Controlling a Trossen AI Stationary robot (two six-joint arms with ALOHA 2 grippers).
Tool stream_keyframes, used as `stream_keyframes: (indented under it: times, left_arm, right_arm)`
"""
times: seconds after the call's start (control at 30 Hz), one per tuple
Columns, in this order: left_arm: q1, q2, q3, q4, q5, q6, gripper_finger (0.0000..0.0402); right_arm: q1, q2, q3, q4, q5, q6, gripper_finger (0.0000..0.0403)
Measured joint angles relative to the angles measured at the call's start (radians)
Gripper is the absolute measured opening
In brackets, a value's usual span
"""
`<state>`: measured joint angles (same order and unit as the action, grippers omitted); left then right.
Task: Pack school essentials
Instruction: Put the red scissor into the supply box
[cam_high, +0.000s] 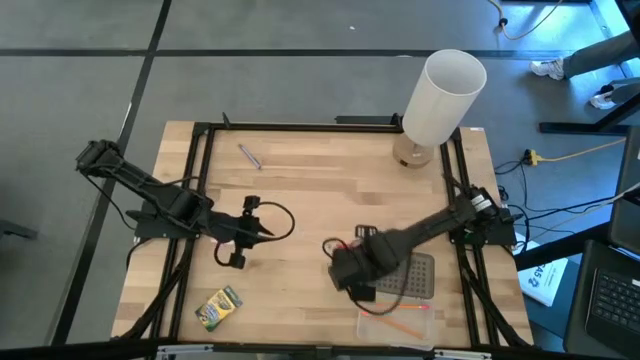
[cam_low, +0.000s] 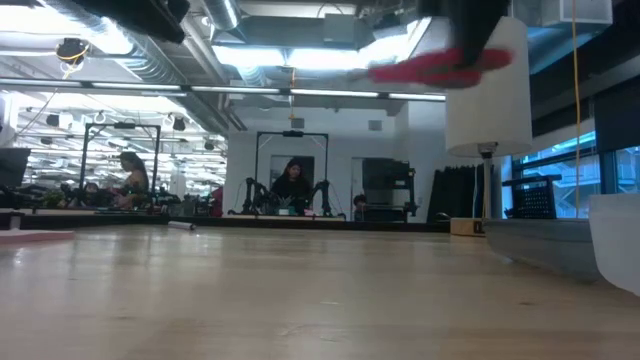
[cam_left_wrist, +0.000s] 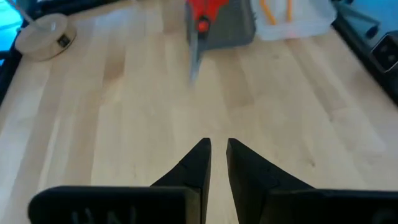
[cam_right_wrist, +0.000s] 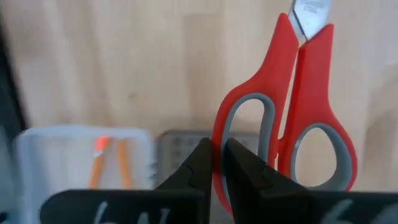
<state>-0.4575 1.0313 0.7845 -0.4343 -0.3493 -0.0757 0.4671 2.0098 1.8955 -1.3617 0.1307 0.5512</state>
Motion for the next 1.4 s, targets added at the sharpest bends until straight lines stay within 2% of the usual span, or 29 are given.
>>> stream_keyframes:
  times: [0.23, 0.63, 0.83, 1.03, 1.27, 1.4]
  left_arm:
    - [-0.05, 0.0, 0.0, 0.134, 0.0, 0.02, 0.0047]
    - [-0.087, 0.0, 0.0, 0.319, 0.0, 0.114, 0.0047]
    - [-0.086, 0.0, 0.0, 0.328, 0.0, 0.114, 0.0047]
    - [-0.086, 0.003, 0.0, 0.332, 0.024, 0.143, 0.0047]
    - [-0.086, 0.003, 0.0, 0.338, 0.028, 0.171, 0.0047]
    - [-0.086, 0.003, 0.0, 0.339, 0.111, 0.219, 0.0047]
  right_arm:
    - [0.15, 0.0, 0.015, -0.088, -0.006, 0.243, 0.0036]
    - [0.377, 0.0, 0.015, -0.053, -0.027, 0.613, 0.0035]
    - [0.472, 0.003, 0.01, 0.038, -0.028, 0.704, 0.0036]
    - [0.522, 0.004, -0.086, 0.141, -0.028, 0.802, 0.0036]
    - [0.531, 0.005, -0.198, 0.257, -0.029, 0.795, 0.0037]
    - [0.533, 0.005, -0.245, 0.328, -0.029, 0.777, 0.0037]
